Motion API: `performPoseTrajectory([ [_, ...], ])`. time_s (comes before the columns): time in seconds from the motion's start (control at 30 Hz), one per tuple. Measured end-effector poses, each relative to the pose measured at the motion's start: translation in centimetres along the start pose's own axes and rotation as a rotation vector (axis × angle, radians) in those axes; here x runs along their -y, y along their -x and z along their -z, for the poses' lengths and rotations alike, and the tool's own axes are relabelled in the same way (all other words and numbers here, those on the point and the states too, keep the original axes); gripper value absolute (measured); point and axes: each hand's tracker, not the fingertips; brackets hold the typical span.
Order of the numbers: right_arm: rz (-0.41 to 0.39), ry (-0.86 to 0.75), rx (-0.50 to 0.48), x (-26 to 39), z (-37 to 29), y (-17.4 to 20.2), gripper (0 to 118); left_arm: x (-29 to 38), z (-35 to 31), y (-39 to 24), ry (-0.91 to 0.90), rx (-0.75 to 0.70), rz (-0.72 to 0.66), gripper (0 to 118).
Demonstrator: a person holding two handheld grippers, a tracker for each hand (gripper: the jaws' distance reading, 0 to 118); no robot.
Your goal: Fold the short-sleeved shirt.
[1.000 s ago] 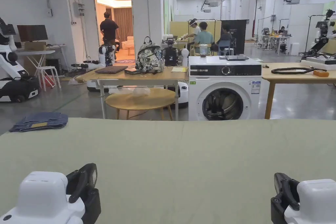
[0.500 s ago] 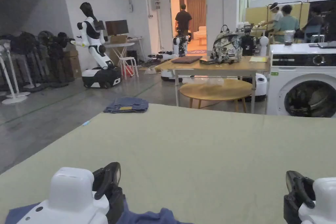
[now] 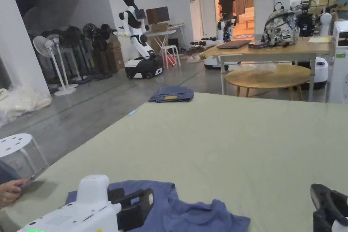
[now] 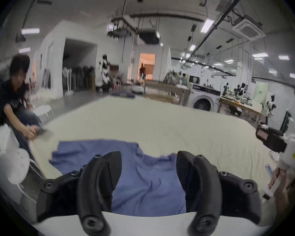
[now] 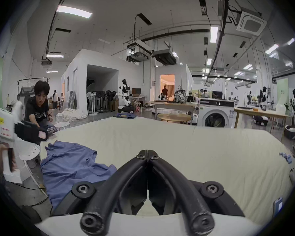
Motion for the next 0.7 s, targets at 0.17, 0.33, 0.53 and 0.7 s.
performPoseTrajectory([
  [0.17, -0.019, 0.054, 0.011, 1.6, -1.4, -1.9, 0, 2.3, 8.3, 2.9, 0.188, 0.074, -0.156, 70],
  [0.33, 0.024, 0.117, 0.071, 3.4, -2.9, -4.4, 0, 6.0, 15.4, 3.2, 0.417, -0.002, -0.114, 66],
  [0.53, 0.169, 0.180, 0.130, 5.7, -4.2, -6.7, 0, 6.6, 15.2, 0.9, 0.433, -0.086, 0.135, 41],
  [0.7, 0.185, 0.210, 0.150, 6.5, -4.9, -7.5, 0, 6.1, 15.1, 1.3, 0.428, -0.066, 0.122, 13],
])
